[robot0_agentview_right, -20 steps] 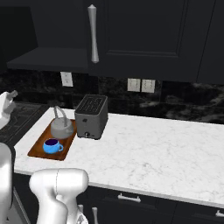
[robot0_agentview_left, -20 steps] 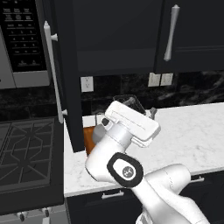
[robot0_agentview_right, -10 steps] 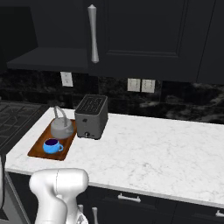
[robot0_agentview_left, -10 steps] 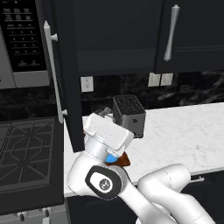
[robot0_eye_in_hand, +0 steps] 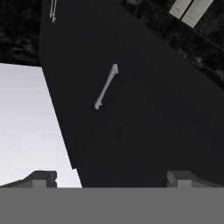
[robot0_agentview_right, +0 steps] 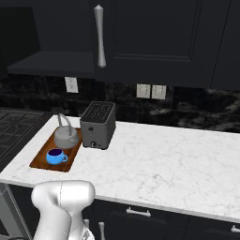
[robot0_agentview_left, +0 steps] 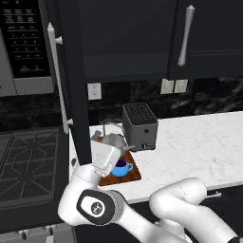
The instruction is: Pick the kettle from the counter and place it on the tray. Then pick the mug from the cabinet and place it on the tray. Then close the cabinet doors.
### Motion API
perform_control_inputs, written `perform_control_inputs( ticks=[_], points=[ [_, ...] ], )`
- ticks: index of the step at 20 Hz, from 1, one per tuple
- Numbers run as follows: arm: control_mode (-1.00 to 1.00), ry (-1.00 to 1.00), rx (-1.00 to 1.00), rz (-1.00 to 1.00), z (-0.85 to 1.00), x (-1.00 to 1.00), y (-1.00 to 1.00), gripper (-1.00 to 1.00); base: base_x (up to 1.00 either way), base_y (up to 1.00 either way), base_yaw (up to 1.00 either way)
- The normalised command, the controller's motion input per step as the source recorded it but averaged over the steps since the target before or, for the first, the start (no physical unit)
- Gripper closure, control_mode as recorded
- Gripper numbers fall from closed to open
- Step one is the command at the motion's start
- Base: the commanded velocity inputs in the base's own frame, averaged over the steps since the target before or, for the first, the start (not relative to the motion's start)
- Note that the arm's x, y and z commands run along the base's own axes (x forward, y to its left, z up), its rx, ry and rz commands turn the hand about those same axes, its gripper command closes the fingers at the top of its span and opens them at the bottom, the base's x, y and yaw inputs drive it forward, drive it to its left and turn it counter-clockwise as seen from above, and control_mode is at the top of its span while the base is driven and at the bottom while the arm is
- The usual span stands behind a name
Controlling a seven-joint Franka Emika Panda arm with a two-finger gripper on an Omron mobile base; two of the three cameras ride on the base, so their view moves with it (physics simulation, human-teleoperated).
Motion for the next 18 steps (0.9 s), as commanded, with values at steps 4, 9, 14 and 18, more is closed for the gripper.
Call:
perform_control_inputs(
  ticks=[4, 9, 14, 18],
  points=[
    [-1.0, 0.26, -0.15, -0.01, -0.33, 0.27, 0.56, -1.0, 0.0, 0.0, 0.0],
    [-1.0, 0.36, -0.16, 0.0, -0.2, 0.25, 0.63, -1.0, 0.0, 0.0, 0.0],
    [-1.0, 0.24, -0.15, 0.0, -0.43, 0.33, 0.46, -1.0, 0.0, 0.0, 0.0],
    [-1.0, 0.14, -0.13, 0.0, -0.53, 0.3, 0.41, -1.0, 0.0, 0.0, 0.0]
  ],
)
